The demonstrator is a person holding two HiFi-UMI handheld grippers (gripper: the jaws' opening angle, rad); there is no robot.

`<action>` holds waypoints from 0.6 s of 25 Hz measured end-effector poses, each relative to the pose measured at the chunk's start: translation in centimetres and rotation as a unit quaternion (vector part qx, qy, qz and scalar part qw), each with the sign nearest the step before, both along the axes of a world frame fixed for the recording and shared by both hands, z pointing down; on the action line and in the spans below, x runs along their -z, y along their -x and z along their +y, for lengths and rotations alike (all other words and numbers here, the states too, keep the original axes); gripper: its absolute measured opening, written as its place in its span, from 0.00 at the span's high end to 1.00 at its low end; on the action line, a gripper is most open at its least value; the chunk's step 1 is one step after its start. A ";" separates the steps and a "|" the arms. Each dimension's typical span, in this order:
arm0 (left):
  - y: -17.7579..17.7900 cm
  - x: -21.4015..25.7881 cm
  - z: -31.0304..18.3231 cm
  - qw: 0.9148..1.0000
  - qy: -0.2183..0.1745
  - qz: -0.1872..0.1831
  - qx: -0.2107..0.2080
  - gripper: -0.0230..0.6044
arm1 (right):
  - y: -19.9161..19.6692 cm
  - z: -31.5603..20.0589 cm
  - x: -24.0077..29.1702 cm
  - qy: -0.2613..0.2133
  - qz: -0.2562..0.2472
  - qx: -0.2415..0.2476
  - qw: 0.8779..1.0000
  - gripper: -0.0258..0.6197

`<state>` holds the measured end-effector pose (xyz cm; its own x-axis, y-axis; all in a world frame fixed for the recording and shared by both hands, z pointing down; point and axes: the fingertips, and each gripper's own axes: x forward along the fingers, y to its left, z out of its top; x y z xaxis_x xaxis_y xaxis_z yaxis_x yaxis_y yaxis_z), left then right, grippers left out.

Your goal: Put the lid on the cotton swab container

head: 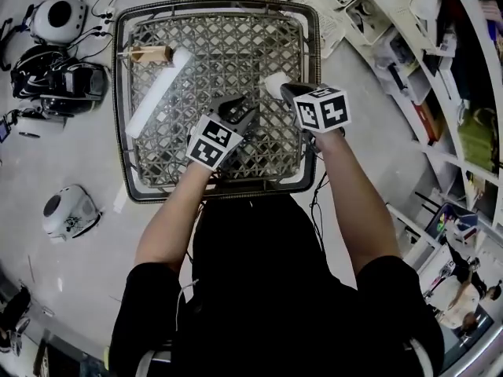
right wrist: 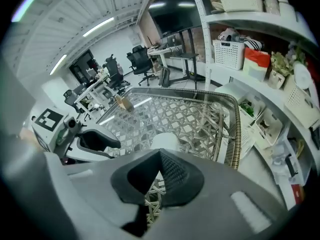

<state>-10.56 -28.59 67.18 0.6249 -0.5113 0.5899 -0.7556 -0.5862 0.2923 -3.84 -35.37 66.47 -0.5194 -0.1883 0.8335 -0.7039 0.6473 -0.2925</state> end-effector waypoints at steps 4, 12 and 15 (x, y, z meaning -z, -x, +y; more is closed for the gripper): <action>1.2 1.0 1.3 1.000 0.001 0.004 0.014 0.75 | 0.1 0.0 -0.4 -0.021 0.034 0.009 0.999 0.94; 2.6 4.9 2.2 0.999 -0.012 0.016 0.041 0.77 | -0.5 0.6 1.5 0.022 -0.070 -0.108 0.991 0.95; 2.3 6.4 2.2 0.999 -0.019 0.017 0.043 0.77 | -1.6 2.0 4.4 0.008 -0.115 -0.128 0.985 0.95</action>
<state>-12.91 -26.34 60.78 0.5971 -0.5857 0.5481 -0.7935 -0.5314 0.2966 -2.19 -33.41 62.10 -0.6324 -0.3263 0.7026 -0.7574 0.4510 -0.4722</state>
